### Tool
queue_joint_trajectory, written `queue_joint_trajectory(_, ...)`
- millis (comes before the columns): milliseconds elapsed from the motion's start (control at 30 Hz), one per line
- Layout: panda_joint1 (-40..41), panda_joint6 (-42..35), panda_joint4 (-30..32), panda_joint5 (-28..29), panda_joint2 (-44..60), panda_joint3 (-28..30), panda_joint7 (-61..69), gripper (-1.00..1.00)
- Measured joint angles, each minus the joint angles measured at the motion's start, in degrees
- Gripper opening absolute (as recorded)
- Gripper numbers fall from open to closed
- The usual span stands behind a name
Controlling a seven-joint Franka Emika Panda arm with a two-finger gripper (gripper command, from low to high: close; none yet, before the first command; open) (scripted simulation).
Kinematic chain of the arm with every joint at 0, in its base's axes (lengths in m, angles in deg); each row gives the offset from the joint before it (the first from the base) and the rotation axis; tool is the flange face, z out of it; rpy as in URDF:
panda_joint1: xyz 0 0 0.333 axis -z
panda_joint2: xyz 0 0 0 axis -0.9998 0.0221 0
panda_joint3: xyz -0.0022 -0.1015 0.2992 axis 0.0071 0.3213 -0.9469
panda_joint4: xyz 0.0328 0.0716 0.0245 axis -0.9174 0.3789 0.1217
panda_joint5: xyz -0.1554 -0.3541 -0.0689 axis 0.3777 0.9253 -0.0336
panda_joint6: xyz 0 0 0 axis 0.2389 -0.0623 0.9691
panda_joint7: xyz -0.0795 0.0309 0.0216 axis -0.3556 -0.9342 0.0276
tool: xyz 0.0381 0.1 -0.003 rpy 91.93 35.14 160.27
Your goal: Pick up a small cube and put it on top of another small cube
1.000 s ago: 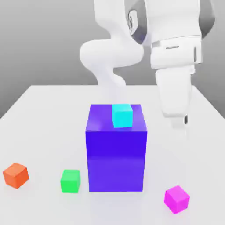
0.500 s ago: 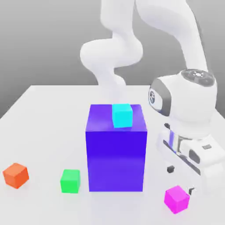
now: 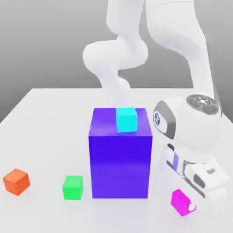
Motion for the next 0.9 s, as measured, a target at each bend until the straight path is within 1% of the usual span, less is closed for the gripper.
queue_joint_trajectory(33, -0.4, -0.2, 0.0, 0.7, -0.5, 0.3, -0.6, -1.0)
queue_joint_trajectory(100, -0.4, -0.5, 0.2, -0.3, -1.4, 1.0, -3.5, -1.0)
queue_joint_trajectory(433, 0.0, -1.7, 1.1, -8.8, -4.0, 5.5, -23.1, -1.0)
queue_joint_trajectory(600, 0.1, -2.2, 1.6, -11.9, -5.3, 8.2, -34.0, -1.0)
queue_joint_trajectory(900, 0.9, -3.2, 2.4, -15.2, -7.9, 12.6, -55.4, -1.0)
